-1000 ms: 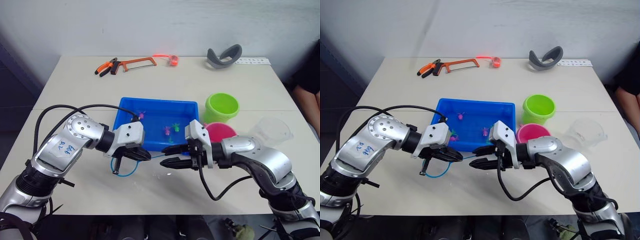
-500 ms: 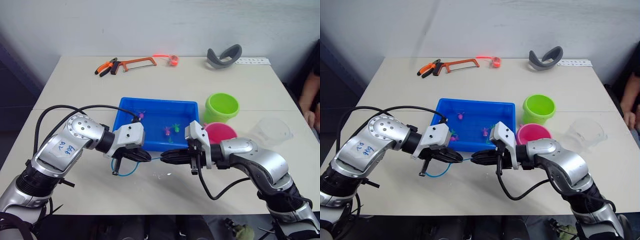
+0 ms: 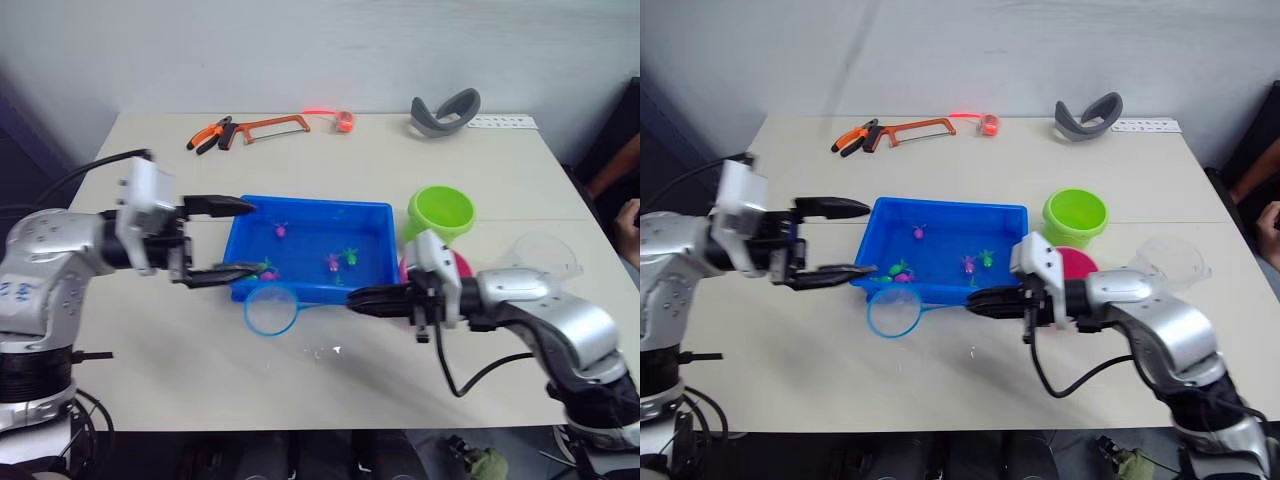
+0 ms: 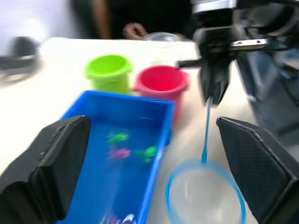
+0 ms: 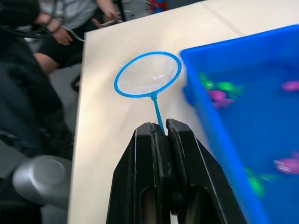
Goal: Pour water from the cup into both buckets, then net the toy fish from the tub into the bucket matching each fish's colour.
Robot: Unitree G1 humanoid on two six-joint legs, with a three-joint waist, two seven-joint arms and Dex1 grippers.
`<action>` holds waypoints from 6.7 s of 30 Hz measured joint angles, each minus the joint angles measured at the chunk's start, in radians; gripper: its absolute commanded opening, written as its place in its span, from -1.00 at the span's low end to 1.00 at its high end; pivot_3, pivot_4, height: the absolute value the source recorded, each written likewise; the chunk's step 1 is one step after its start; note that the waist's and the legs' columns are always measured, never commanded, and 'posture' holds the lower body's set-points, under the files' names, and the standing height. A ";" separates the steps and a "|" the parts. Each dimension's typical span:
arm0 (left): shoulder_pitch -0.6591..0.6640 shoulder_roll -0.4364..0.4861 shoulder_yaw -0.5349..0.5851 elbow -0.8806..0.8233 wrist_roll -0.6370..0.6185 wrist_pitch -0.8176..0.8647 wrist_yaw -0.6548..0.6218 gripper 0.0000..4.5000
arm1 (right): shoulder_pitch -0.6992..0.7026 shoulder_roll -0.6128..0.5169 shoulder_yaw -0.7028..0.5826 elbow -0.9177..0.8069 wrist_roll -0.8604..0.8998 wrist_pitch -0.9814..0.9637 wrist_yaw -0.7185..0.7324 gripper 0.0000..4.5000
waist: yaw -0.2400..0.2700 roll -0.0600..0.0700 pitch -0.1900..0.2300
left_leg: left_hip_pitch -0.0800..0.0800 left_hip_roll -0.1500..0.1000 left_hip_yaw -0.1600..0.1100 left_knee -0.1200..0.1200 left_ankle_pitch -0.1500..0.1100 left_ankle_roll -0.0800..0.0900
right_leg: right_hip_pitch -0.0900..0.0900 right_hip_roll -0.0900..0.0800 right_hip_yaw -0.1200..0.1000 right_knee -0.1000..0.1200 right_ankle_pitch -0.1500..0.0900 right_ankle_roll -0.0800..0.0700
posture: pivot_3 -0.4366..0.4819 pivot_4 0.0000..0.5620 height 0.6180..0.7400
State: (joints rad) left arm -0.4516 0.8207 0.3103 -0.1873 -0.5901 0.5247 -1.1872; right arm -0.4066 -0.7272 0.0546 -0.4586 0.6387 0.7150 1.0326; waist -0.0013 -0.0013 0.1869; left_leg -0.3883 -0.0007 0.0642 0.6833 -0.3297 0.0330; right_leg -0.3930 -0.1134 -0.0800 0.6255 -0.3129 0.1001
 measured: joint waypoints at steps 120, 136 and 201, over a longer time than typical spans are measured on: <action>-0.136 -0.272 -0.282 0.190 0.026 -0.151 -0.039 0.99 | 0.559 -0.022 -0.752 -0.051 -0.107 -0.163 -0.056 -1.00 | 0.025 -0.001 0.000 | 0.001 -0.002 0.004 -0.001 0.001 0.002 | 0.001 0.004 0.002 0.001 0.001 0.003 | -0.05 -0.47 1.00; -0.131 -0.296 -0.292 0.190 0.031 -0.173 -0.026 0.99 | 0.657 -0.013 -0.724 0.264 -0.561 -1.201 -0.106 -1.00 | 0.022 -0.001 0.000 | 0.003 -0.003 0.004 -0.001 0.003 0.002 | 0.001 0.004 0.004 0.001 0.002 0.004 | -0.05 -0.47 1.00; 0.284 -0.025 0.133 0.299 0.007 -0.250 0.106 0.99 | -0.060 -0.039 0.037 0.091 -0.012 0.075 -0.541 -1.00 | -0.004 0.000 0.000 | 0.011 0.001 -0.001 -0.005 -0.003 0.000 | 0.009 -0.003 0.001 -0.004 -0.001 -0.001 | -0.05 -0.47 1.00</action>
State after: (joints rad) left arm -0.1679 0.7958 0.4430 0.1117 -0.5832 0.2745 -1.0814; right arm -0.4663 -0.7662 0.0920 -0.3677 0.6268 0.7895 0.4912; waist -0.0056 -0.0016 0.1869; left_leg -0.3771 0.0006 0.0628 0.6787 -0.3330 0.0326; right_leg -0.3837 -0.1162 -0.0793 0.6211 -0.3135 0.0988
